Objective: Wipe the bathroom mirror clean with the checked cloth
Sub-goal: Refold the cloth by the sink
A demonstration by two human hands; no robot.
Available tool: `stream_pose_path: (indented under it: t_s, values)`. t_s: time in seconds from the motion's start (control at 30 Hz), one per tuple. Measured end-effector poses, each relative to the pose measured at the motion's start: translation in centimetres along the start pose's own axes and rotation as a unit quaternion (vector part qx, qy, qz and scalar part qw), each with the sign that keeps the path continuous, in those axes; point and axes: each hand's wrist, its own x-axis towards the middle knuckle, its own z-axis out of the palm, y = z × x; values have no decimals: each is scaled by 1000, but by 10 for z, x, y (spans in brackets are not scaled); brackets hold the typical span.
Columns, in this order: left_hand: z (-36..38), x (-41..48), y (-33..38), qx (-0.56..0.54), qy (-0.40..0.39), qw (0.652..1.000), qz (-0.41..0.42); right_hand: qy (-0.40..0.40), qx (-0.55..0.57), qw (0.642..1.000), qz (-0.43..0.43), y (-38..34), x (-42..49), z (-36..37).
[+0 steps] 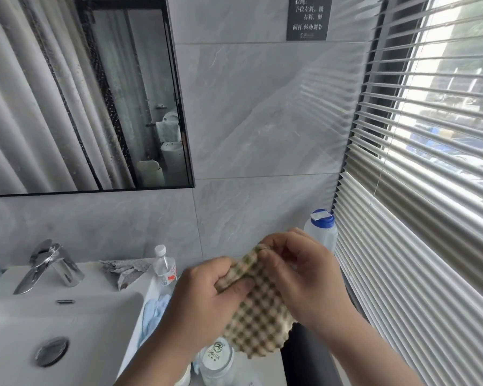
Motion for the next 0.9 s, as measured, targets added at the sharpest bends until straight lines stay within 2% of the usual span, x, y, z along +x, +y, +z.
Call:
stream_pose_path:
  t_s: [0.1,0.2,0.27,0.37,0.43,0.5,0.63,0.7,0.77,0.83,0.9]
  values:
    - [-6,6,-1,60,48,997,23,-6,18,1000,4,-2,0,1]
    - [-11,10,5,-27,39,999,-18,-65,80,992,74,-2,0,1]
    - [-14,10,7,-43,61,997,-30,-92,76,989,89,0,0,-1]
    - [-14,7,2,62,134,989,-12,-79,83,989,95,0,1,-1]
    - [-13,4,3,115,152,982,-3,-75,83,990,85,-2,1,-1]
    - [-13,3,6,107,132,985,7,-75,82,991,68,-3,3,-1]
    - [-17,5,14,83,30,996,-11,-81,48,995,35,-2,8,-2]
    - [-21,7,16,36,21,998,-47,-89,49,994,38,-4,11,-1]
    - [-27,9,23,-76,30,989,-123,-96,42,994,22,-11,20,-3]
    - [-36,14,29,-226,55,948,-218,-103,32,994,14,-16,39,-8]
    - [-45,19,33,-347,78,889,-287,-103,3,995,11,-14,67,-11]
